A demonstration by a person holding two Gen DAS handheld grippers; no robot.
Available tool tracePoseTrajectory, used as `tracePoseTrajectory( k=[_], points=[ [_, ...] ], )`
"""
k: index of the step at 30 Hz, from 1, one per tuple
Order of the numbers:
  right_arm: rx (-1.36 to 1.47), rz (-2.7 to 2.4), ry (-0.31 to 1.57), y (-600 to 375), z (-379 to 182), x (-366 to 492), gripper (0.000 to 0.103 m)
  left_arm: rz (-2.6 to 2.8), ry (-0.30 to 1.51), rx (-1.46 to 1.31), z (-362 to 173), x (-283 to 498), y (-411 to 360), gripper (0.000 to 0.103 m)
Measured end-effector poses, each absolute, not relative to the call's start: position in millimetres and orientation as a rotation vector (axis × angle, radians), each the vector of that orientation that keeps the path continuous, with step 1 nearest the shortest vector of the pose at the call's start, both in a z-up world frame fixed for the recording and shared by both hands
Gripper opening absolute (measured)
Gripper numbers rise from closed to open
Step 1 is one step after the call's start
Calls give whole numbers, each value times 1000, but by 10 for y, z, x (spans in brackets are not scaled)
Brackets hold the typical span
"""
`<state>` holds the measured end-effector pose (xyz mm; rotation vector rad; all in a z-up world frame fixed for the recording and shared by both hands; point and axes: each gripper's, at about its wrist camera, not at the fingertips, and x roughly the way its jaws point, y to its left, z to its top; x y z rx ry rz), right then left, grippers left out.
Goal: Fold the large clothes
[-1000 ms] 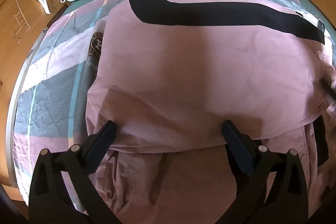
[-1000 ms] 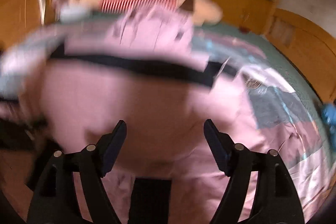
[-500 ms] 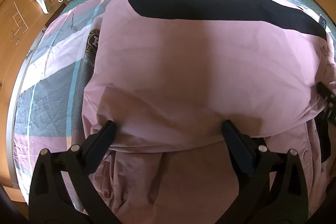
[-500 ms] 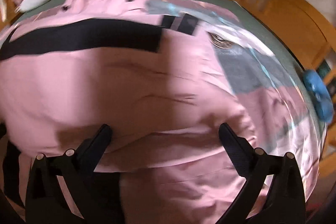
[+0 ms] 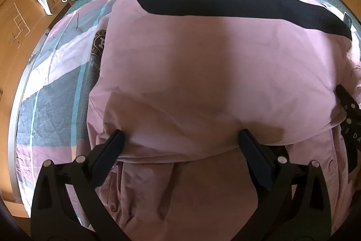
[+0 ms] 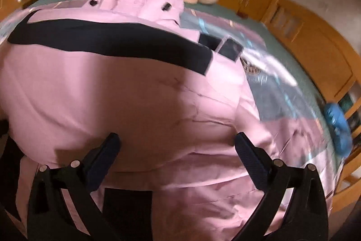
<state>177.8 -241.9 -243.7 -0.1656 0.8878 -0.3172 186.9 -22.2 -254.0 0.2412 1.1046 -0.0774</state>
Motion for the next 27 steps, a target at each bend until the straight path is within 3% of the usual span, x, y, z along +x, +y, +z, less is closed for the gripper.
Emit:
tracePoseTrajectory(
  k=[6, 13, 19, 27],
  points=[
    [-33, -477, 894, -2846, -2355, 1730, 102, -82, 1108, 243, -2539, 1854, -230, 101],
    [-44, -360, 741, -2599, -2112, 1581, 102, -75, 1098, 237, -2522, 1852, -216, 101],
    [-184, -269, 881, -2318, -2369, 1724, 102, -73, 1100, 252, -2555, 1838, -242, 101],
    [46, -440, 926, -2939, -2389, 1712, 102, -73, 1102, 262, -2568, 1843, -256, 101]
  ],
)
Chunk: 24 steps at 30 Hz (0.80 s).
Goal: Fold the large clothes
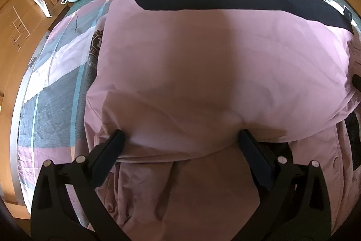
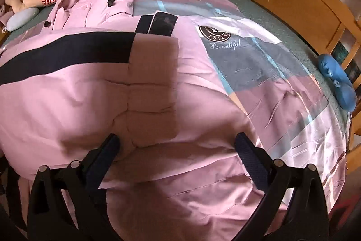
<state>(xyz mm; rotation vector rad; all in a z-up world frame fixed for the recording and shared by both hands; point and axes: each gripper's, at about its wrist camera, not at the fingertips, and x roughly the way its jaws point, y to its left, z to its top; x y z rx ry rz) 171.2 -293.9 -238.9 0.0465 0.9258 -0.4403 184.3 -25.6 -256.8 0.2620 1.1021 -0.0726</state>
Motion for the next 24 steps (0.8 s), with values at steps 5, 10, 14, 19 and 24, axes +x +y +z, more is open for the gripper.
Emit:
tracePoseTrajectory(
  k=[5, 10, 14, 19, 24],
  points=[
    [46, -348, 791, -2760, -2181, 1587, 102, -67, 985, 152, -2304, 1775, -181, 101],
    [-75, -238, 860, -2441, -2282, 1672, 102, -58, 1062, 103, -2453, 1884, -59, 101],
    [-103, -339, 909, -2546, -2372, 1734, 102, -57, 1059, 114, -2443, 1873, -78, 101],
    [26, -423, 930, -2923, -2379, 1717, 102, -50, 1054, 117, -2438, 1868, -92, 101],
    [30, -364, 822, -2769, -2245, 1605, 102, -54, 935, 50, -2160, 1794, -11, 101]
  ],
)
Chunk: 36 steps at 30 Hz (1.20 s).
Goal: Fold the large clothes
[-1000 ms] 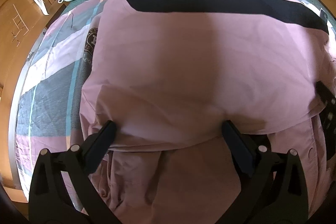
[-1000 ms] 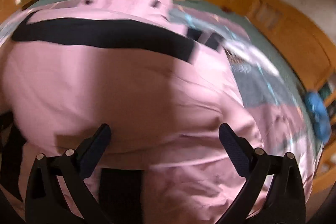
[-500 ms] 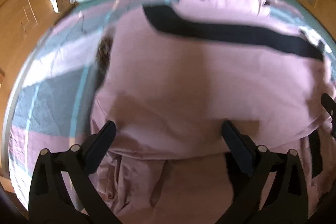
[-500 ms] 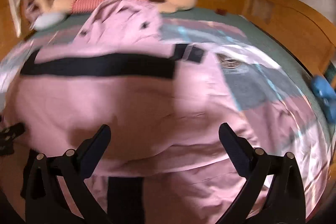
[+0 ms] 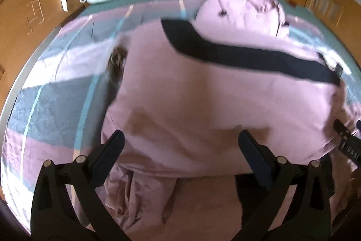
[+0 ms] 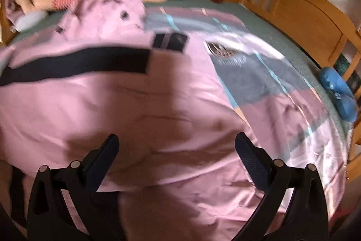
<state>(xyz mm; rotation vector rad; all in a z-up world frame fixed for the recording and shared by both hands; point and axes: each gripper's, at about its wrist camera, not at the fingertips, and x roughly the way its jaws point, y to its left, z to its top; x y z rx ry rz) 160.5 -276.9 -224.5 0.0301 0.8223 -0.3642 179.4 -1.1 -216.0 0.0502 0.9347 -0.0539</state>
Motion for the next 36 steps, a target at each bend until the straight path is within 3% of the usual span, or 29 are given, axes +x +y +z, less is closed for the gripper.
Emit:
tracePoseTrajectory(
  k=[4, 10, 13, 16, 36],
  points=[
    [19, -251, 719, -2582, -2053, 1528, 102, -27, 1043, 78, -2401, 1928, 0, 101],
    [-27, -157, 680, -2351, -1890, 1623, 102, -26, 1051, 129, -2470, 1953, -42, 101],
    [-18, -92, 762, -2264, -1943, 1838, 102, -25, 1056, 131, -2478, 1963, -52, 101],
    [-33, -79, 1012, -2192, -2420, 2138, 102, -30, 1066, 129, -2485, 1973, -44, 101],
    [-84, -105, 984, -2201, -2468, 1815, 102, -18, 1052, 154, -2531, 1925, -95, 101]
  ],
)
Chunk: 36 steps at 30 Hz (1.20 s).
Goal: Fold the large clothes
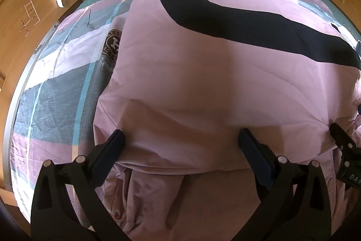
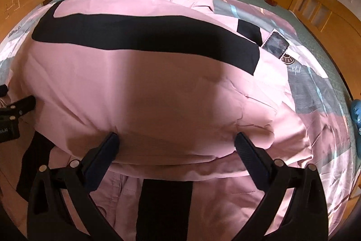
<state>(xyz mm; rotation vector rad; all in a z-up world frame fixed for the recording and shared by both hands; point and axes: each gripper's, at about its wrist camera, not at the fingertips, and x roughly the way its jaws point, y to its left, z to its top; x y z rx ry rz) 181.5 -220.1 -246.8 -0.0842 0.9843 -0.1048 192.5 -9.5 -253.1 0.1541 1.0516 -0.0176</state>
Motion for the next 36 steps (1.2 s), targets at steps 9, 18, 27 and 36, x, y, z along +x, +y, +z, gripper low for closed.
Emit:
tracePoseTrajectory(
  k=[9, 18, 27, 36],
  points=[
    [-61, -140, 974, -2185, -2499, 1788, 102, -18, 1050, 151, -2532, 1925, -85, 101],
    [-5, -127, 992, -2256, -2514, 1780, 102, -12, 1045, 158, -2530, 1913, -105, 101],
    [-11, -130, 984, -2242, -2512, 1762, 102, -12, 1044, 159, -2536, 1912, -103, 101],
    [56, -187, 779, -2449, -2041, 1661, 102, -11, 1043, 152, -2530, 1912, -100, 101]
  ],
)
